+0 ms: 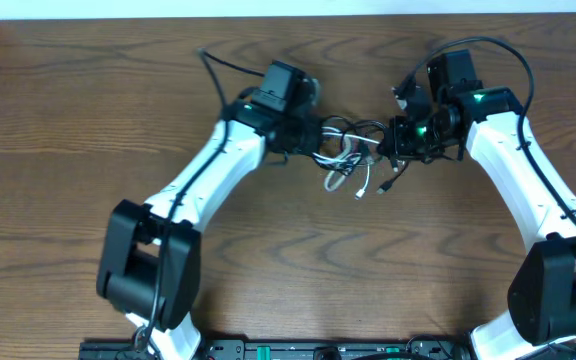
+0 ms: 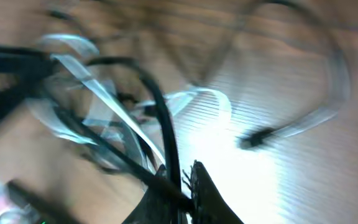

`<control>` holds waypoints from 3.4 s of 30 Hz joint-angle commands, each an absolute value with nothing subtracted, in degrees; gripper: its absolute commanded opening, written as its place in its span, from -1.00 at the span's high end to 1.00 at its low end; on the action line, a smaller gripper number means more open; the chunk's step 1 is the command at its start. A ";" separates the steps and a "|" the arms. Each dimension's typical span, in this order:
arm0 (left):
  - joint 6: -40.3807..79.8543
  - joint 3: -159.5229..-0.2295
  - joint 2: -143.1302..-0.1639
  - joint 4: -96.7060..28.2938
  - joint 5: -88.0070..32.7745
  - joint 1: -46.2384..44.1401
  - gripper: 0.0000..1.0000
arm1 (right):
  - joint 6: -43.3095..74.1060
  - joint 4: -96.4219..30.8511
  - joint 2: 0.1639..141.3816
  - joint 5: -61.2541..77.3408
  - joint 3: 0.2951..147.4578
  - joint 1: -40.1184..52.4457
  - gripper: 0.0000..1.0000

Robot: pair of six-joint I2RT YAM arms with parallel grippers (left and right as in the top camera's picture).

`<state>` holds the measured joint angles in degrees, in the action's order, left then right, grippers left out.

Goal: Untangle cables

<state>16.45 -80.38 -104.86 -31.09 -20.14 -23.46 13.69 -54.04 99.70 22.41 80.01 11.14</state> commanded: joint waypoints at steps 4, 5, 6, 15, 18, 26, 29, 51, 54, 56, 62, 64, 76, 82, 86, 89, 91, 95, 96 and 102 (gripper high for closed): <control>17.72 -80.79 -96.16 -33.89 -14.50 -19.38 0.85 | 22.72 -56.66 99.02 -1.61 80.07 10.92 0.95; 17.69 -80.79 -95.29 -34.65 -14.48 -19.29 0.85 | 22.72 -57.06 99.02 -3.81 80.07 10.85 0.94; 17.63 -80.79 -94.48 -35.35 -14.46 -19.27 0.85 | 22.85 -57.54 99.02 -6.13 80.07 10.68 0.92; 14.90 -80.79 -85.43 -39.20 -10.22 -16.71 0.85 | 23.99 -60.71 99.02 -10.24 80.07 2.37 0.94; 15.00 -80.79 -82.50 -39.40 -9.56 -14.09 0.85 | 23.94 -61.47 99.02 -8.49 80.07 -1.48 0.95; 15.14 -80.79 -78.48 -42.30 -9.56 -6.28 0.86 | 20.80 -61.56 99.02 -2.11 80.07 -10.76 0.98; 15.14 -80.79 -78.43 -43.42 -9.61 -4.38 0.86 | 17.91 -61.14 99.02 4.56 80.07 -13.10 0.98; 12.93 -80.79 -83.53 -43.00 -21.65 -16.58 0.03 | -8.56 -57.63 99.00 63.70 89.45 1.39 0.89; 12.08 -80.79 -85.14 -41.98 -21.65 -19.51 -0.08 | -2.07 -57.60 98.96 63.33 92.75 1.39 0.98; 12.08 -80.79 -86.56 -40.91 -21.65 -21.39 -0.09 | 5.32 -57.39 98.96 60.31 93.84 1.39 0.98; 12.08 -80.79 -91.81 -34.81 -21.58 -25.61 -0.12 | 11.07 -57.71 98.96 56.95 93.91 2.04 0.98; 12.10 -80.79 -93.76 -32.05 -21.67 -26.30 -0.13 | 10.09 -58.48 98.96 56.93 93.91 2.70 0.97; 8.60 -80.79 -102.45 -16.95 -24.86 -29.08 -0.11 | 8.71 -60.16 99.00 54.96 93.91 4.82 0.90; 8.58 -80.79 -105.78 -11.84 -22.11 -29.06 0.76 | 8.69 -60.51 99.00 54.94 93.91 4.82 0.89; 8.58 -80.79 -107.42 -12.14 -17.37 -29.02 0.85 | 8.69 -60.73 99.00 54.28 93.91 4.82 0.90; 8.56 -80.79 -107.00 -12.78 -12.51 -29.02 0.85 | 9.02 -61.34 99.00 47.31 93.91 4.80 0.92; 8.58 -80.79 -105.86 -14.00 -6.07 -28.95 0.85 | 12.21 -61.71 99.00 36.75 93.91 4.82 0.81; 8.60 -80.79 -101.75 -17.89 2.79 -28.95 0.86 | 15.29 -63.18 99.00 21.32 93.73 4.97 0.43; 8.60 -80.79 -100.49 -19.09 3.66 -28.95 0.86 | 15.27 -63.24 99.00 19.88 93.60 4.97 0.29; 8.67 -80.79 -91.35 -25.87 3.03 -29.02 0.86 | 16.51 -63.48 99.11 10.59 92.75 5.37 -0.15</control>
<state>8.97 -80.27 -97.08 -24.67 0.43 -29.15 15.03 -63.31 99.59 18.87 92.99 4.75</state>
